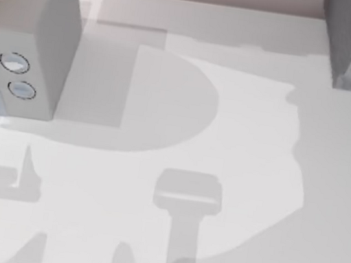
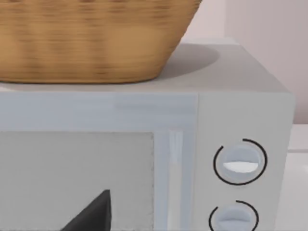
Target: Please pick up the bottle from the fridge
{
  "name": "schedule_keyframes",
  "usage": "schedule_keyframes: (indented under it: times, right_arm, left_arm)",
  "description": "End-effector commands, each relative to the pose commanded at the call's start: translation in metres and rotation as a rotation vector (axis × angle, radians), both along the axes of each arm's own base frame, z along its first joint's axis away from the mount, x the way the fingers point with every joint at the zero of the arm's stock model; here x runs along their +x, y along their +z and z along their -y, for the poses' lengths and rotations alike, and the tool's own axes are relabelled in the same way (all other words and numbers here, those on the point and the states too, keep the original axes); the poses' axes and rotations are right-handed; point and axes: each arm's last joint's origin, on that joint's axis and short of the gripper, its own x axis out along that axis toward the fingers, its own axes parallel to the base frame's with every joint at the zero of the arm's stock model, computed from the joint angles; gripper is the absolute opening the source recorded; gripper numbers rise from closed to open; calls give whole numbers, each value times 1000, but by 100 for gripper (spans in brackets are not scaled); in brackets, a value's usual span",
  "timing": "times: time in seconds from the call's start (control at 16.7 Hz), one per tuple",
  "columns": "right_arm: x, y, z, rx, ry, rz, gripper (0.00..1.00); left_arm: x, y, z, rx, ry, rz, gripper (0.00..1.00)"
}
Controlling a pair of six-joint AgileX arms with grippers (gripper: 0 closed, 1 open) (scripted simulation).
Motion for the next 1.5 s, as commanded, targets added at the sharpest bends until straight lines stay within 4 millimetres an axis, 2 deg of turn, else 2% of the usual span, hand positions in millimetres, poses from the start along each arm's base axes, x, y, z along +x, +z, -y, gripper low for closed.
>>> schedule_keyframes:
  times: [0.18, 0.3, 0.6, 0.78, 1.26, 1.38, 1.5]
  right_arm:
    - [-4, 1, 1, -1, 1, 5, 0]
    - [-16, 8, 2, -8, 5, 29, 0]
    - [-72, -11, -3, 16, 7, -45, 0]
    - [-97, -5, -2, 7, 0, -17, 0]
    - [-102, -4, -7, 12, 5, -31, 0]
    - [-110, 1, -15, 18, 7, -57, 0]
    - [-123, 15, -26, 18, 7, -67, 0]
  left_arm:
    - [0, 0, 0, 0, 0, 0, 100]
    - [0, 0, 0, 0, 0, 0, 100]
    - [0, 0, 0, 0, 0, 0, 100]
    - [0, 0, 0, 0, 0, 0, 100]
    - [0, 0, 0, 0, 0, 0, 100]
    - [0, 0, 0, 0, 0, 0, 100]
    - [0, 0, 0, 0, 0, 0, 100]
